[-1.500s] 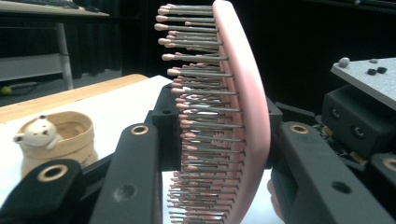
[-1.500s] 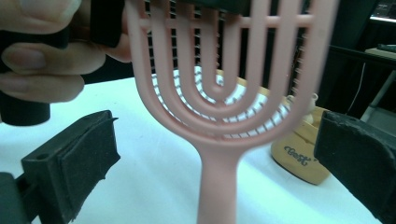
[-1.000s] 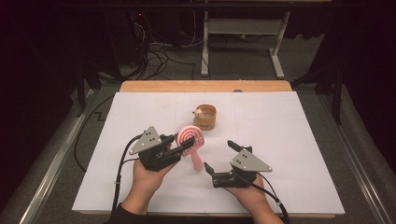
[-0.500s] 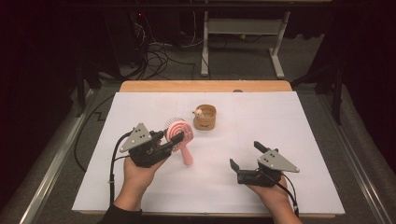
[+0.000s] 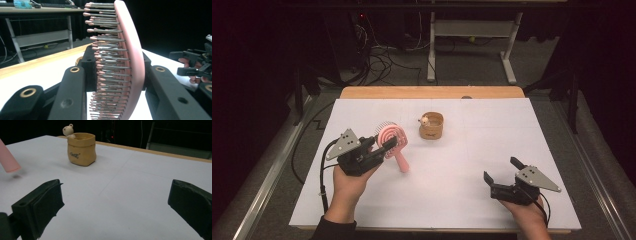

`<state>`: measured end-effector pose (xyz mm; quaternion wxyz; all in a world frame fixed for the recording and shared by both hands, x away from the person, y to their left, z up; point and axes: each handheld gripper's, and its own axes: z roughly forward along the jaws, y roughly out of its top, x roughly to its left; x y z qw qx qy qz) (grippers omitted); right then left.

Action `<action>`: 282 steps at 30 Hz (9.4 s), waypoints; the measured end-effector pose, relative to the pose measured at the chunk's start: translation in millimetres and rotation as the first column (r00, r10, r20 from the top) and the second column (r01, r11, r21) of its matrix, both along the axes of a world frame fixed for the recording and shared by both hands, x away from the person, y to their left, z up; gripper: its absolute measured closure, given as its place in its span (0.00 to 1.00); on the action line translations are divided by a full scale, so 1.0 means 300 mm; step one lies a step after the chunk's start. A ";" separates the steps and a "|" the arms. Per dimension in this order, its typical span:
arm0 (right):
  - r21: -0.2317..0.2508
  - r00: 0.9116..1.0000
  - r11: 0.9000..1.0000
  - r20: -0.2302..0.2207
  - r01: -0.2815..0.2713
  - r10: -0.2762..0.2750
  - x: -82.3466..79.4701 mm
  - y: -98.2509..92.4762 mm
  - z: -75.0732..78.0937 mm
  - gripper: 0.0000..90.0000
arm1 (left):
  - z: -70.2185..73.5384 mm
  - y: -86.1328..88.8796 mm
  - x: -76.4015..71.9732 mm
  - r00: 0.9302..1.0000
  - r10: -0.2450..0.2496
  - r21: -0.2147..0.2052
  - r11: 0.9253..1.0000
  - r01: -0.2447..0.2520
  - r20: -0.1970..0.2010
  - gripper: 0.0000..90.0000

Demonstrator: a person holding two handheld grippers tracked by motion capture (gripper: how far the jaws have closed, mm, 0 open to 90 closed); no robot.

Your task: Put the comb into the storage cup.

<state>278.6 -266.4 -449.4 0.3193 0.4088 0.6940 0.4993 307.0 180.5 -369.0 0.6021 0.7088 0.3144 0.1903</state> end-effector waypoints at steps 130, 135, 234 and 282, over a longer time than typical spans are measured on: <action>0.060 0.999 0.998 0.032 0.019 -0.021 -0.046 -0.089 -0.001 0.00 | 0.216 -0.324 0.422 0.997 0.079 -0.115 0.990 -0.076 0.026 0.70; 0.065 0.999 0.998 0.029 0.019 -0.021 -0.045 -0.089 -0.001 0.00 | 0.203 -0.327 0.433 0.996 0.083 -0.106 0.991 -0.081 0.015 0.70; 0.071 0.999 0.997 0.032 0.032 -0.034 -0.045 -0.095 -0.001 0.00 | -0.006 -0.363 0.515 0.987 0.135 -0.072 0.987 -0.142 -0.092 0.69; 0.062 0.999 0.998 0.029 0.025 -0.027 -0.041 -0.089 -0.003 0.00 | -0.008 -0.312 0.531 0.979 0.201 0.060 0.978 -0.199 -0.041 0.56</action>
